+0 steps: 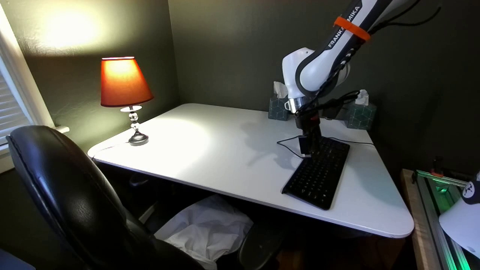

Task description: Press the button on the keyboard

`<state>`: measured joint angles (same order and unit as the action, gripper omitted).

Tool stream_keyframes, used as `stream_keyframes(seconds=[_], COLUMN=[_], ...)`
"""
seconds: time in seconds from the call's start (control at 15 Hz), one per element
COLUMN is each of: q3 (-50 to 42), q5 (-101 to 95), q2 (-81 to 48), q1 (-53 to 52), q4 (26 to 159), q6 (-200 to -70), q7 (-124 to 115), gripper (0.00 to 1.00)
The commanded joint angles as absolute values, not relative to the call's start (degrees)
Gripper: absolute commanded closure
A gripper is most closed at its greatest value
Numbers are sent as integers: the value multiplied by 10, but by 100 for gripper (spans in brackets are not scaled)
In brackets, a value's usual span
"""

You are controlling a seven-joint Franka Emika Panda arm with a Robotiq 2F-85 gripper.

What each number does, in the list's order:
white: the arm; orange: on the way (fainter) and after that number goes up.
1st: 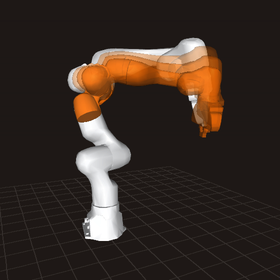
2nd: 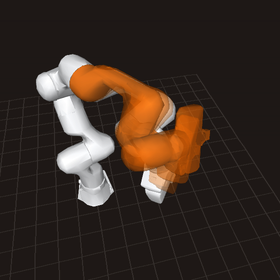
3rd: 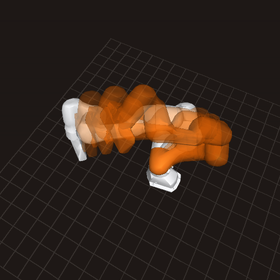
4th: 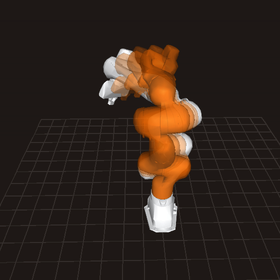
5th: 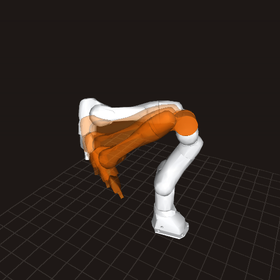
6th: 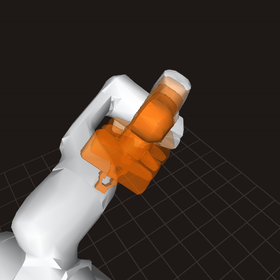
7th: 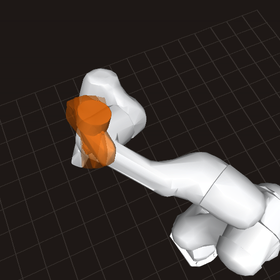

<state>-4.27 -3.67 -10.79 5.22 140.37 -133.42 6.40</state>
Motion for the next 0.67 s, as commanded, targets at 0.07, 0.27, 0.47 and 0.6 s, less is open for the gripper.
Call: stream_keyframes(seconds=[0.07,0.27,0.47,0.6], q3=[-46,-49,-47,-48], q5=[-39,-50,-40,-40], q2=[-65,-47,-62,-52], q1=[51,51,51,52], q4=[1443,1457,1435,1443], q6=[-1352,-1357,-1339,-1341], q7=[45,38,50,49], gripper=[0,0,0,0])
